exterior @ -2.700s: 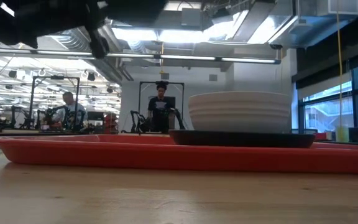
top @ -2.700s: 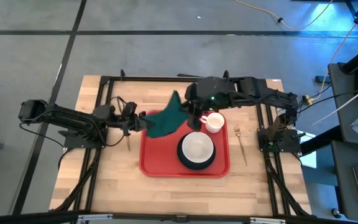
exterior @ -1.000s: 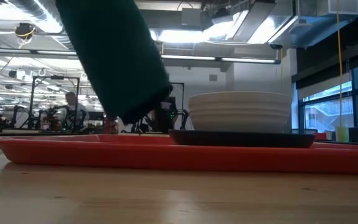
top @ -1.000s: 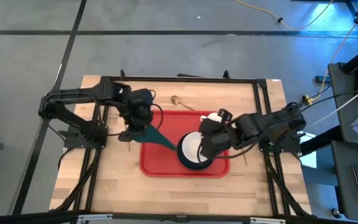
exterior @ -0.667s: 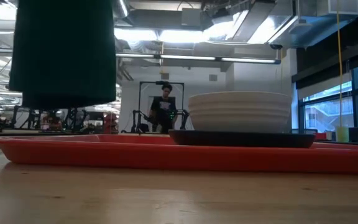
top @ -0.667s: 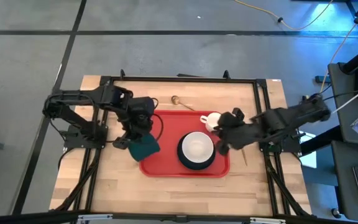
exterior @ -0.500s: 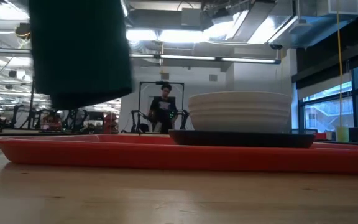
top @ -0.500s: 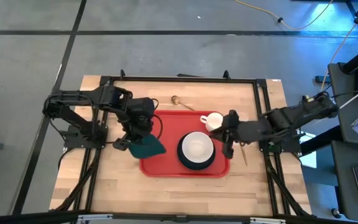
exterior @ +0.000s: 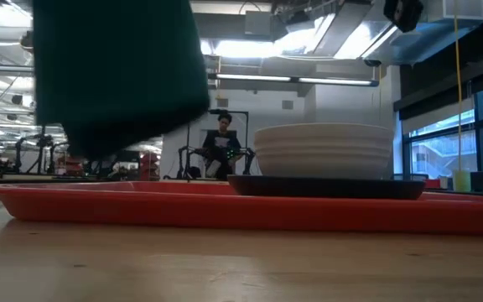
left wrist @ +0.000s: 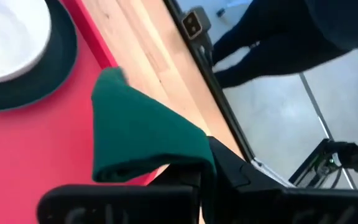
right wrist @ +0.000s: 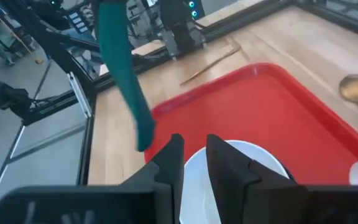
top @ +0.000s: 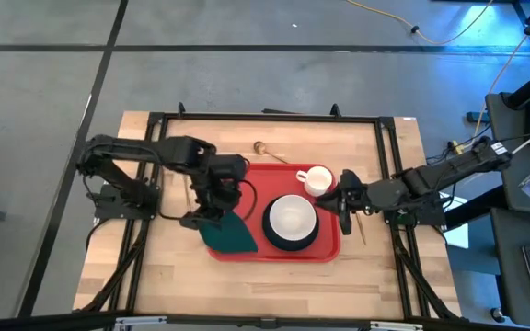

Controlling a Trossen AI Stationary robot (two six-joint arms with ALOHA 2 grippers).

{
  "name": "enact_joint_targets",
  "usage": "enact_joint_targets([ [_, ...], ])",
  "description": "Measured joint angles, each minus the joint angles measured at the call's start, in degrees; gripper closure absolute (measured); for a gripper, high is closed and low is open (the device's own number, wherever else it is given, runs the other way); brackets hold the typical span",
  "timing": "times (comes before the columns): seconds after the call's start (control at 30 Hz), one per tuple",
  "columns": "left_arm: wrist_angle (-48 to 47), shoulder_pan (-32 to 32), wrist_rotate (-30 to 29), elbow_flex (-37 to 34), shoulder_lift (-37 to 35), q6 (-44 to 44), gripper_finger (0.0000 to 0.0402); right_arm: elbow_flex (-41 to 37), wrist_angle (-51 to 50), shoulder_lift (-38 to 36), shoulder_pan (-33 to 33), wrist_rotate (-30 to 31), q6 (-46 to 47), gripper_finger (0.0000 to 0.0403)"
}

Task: Set up tray
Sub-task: Put the dark green napkin on the orange tray to the left of the black plate

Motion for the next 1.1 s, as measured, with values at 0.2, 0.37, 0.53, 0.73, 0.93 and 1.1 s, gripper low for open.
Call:
enact_joint_targets([
  [0.2, -0.9, -0.66, -0.03, 0.0, 5.16, 3.42, 0.0398, -1.28, -0.05, 0.19, -0.02, -0.52, 1.35, 0.0332],
  [0.37, -2.21, -0.66, 0.14, 0.0, 8.43, 5.36, 0.0398, -1.25, -0.01, 0.17, -0.02, -1.16, 1.24, 0.0332],
  [0.53, -2.33, -0.4, 0.1, 0.0, 10.19, 6.45, 0.0397, -1.26, -0.17, 0.17, -0.02, -1.16, 1.16, 0.0332],
  [0.73, -2.3, -0.16, -6.66, 0.0, 10.7, 9.09, 0.0397, -1.23, -0.53, 0.17, -0.02, -1.16, 1.13, 0.0332],
  [0.93, -1.78, -0.18, -14.47, 0.0, 10.85, 12.76, 0.0396, -1.23, -0.51, 0.17, -0.02, -1.16, 1.19, 0.0332],
  [1.1, -1.47, -0.18, -17.08, 0.0, 12.91, 14.82, 0.0396, -1.21, -0.51, 0.17, -0.02, -1.16, 1.38, 0.0332],
])
